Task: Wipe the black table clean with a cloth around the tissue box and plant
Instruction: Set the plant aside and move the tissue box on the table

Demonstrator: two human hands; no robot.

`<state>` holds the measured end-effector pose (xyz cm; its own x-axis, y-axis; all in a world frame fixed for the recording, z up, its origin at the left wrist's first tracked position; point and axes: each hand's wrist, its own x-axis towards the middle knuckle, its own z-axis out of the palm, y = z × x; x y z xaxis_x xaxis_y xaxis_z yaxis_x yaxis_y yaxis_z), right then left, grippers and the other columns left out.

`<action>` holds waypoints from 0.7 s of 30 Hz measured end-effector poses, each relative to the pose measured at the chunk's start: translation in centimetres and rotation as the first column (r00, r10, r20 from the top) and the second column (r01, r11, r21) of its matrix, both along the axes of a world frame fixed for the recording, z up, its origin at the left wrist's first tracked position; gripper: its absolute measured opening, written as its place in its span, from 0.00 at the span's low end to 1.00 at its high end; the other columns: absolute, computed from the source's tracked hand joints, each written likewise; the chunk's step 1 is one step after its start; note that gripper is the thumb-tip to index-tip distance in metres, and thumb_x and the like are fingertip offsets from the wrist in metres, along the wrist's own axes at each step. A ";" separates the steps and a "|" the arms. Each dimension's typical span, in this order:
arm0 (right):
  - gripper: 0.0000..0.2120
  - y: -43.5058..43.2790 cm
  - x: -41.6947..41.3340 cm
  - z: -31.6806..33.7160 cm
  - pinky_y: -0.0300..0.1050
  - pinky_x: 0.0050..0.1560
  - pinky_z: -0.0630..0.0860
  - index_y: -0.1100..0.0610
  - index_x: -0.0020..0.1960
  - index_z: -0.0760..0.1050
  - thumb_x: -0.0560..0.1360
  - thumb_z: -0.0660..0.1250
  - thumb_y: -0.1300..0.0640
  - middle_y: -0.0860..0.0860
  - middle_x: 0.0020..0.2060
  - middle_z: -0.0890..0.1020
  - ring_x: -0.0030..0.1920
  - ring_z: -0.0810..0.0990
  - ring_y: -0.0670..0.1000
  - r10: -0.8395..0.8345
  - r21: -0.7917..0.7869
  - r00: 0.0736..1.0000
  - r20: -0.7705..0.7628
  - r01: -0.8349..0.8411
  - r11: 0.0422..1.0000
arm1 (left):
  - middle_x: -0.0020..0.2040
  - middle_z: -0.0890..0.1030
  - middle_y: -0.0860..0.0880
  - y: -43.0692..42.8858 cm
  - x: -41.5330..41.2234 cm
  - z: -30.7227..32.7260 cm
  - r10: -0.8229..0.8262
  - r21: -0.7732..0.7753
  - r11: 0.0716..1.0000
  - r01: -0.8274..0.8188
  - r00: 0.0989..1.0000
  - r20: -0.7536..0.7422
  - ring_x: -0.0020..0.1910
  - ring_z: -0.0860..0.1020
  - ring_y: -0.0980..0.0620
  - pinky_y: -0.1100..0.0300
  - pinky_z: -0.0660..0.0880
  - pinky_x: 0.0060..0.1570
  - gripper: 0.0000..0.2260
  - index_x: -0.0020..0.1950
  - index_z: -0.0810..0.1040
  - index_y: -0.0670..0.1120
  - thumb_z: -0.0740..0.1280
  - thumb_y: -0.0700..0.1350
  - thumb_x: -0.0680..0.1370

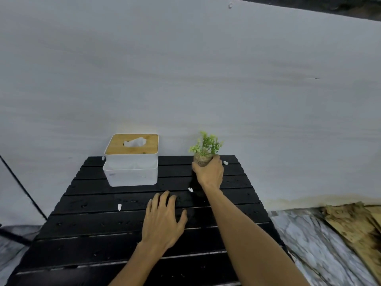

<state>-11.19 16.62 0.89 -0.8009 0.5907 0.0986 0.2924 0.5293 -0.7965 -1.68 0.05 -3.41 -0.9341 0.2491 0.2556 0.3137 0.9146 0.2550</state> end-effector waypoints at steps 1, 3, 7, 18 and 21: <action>0.32 0.7 -0.1 0.3 0.54 0.55 0.74 0.60 0.66 0.68 0.70 0.76 0.47 0.58 0.61 0.75 0.63 0.74 0.61 -0.015 -0.004 1.000 -0.014 0.015 1.000 | 0.66 0.76 0.45 0.0 0.0 0.0 -0.002 -0.002 1.000 0.002 1.000 0.000 0.67 0.71 0.42 0.46 0.69 0.66 0.28 0.64 0.76 0.46 0.53 0.62 0.75; 0.32 2.2 -0.4 0.7 0.52 0.51 0.73 0.60 0.65 0.69 0.68 0.76 0.47 0.58 0.60 0.76 0.61 0.74 0.61 -0.052 -0.009 0.998 -0.022 0.052 0.999 | 0.67 0.75 0.46 -0.1 0.0 -0.1 -0.005 0.002 1.000 0.005 1.000 0.002 0.68 0.70 0.42 0.46 0.67 0.67 0.28 0.65 0.76 0.47 0.53 0.63 0.75; 0.32 4.8 -0.7 0.9 0.56 0.51 0.78 0.59 0.62 0.70 0.65 0.76 0.46 0.57 0.56 0.77 0.57 0.77 0.62 -0.095 0.008 0.995 -0.029 0.096 0.995 | 0.67 0.75 0.46 -0.1 0.1 -0.2 -0.003 0.005 1.000 0.003 1.000 0.013 0.68 0.71 0.42 0.46 0.67 0.67 0.28 0.64 0.76 0.47 0.53 0.62 0.75; 0.32 5.8 -0.7 -0.4 0.56 0.51 0.79 0.59 0.60 0.70 0.63 0.76 0.45 0.56 0.55 0.79 0.57 0.78 0.61 -0.066 0.020 0.998 -0.007 0.067 0.998 | 0.66 0.76 0.46 0.0 0.1 -0.3 0.000 0.022 1.000 0.000 1.000 0.020 0.67 0.71 0.42 0.46 0.67 0.67 0.27 0.64 0.77 0.47 0.55 0.62 0.75; 0.32 5.9 -0.6 -0.6 0.56 0.53 0.78 0.59 0.60 0.70 0.63 0.77 0.46 0.57 0.55 0.78 0.58 0.77 0.61 -0.065 0.015 0.998 -0.002 0.065 0.998 | 0.67 0.75 0.46 0.0 0.1 -0.3 -0.005 0.034 0.999 0.004 1.000 0.010 0.68 0.70 0.42 0.46 0.65 0.68 0.27 0.64 0.76 0.47 0.54 0.62 0.75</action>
<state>-11.75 22.48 0.29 -0.7605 0.6401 0.1090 0.3255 0.5211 -0.7890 -1.56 0.03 -3.71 -0.9356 0.2449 0.2542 0.3151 0.9040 0.2889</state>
